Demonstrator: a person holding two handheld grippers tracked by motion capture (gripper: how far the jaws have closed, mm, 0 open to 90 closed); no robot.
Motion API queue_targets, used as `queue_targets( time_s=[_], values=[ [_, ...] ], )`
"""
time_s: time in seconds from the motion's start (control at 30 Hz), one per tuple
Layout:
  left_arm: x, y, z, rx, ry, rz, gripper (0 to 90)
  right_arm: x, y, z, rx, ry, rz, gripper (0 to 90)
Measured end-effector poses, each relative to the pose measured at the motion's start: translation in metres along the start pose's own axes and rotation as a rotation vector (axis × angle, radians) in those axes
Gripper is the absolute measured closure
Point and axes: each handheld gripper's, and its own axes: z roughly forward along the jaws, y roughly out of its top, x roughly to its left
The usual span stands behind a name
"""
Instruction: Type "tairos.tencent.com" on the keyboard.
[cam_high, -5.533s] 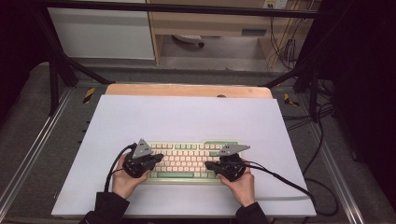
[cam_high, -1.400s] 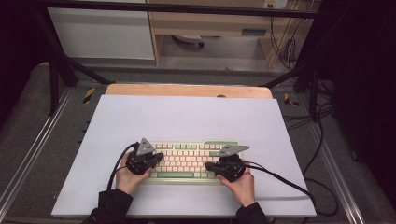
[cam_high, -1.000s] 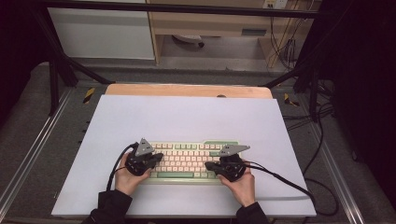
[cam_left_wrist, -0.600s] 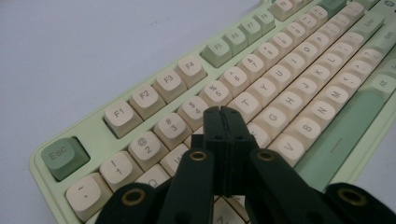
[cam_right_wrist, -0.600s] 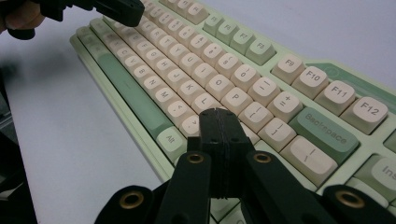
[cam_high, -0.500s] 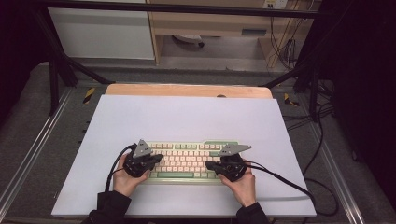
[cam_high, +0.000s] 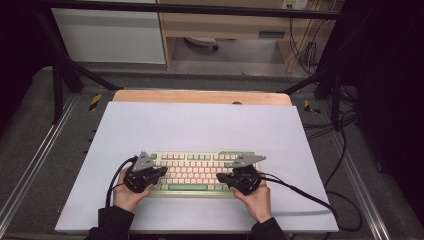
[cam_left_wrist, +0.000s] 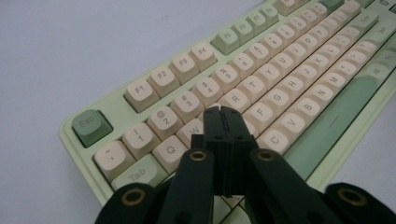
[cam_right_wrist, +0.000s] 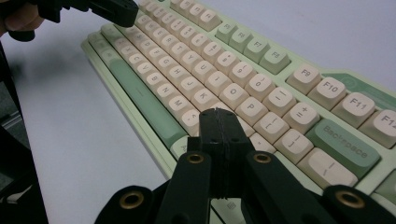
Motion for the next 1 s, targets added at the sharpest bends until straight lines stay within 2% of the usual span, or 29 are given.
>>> queue_targets(
  time_s=[0.5,1.0],
  values=[
    [0.004,-0.008,-0.010,-0.007,0.006,-0.006,89.8,0.012,0.009,0.014,0.012,0.023,-0.008,90.0],
    [0.007,-0.010,-0.012,-0.013,0.008,-0.017,89.8,0.026,0.019,0.038,0.024,0.050,-0.021,90.0]
  ],
)
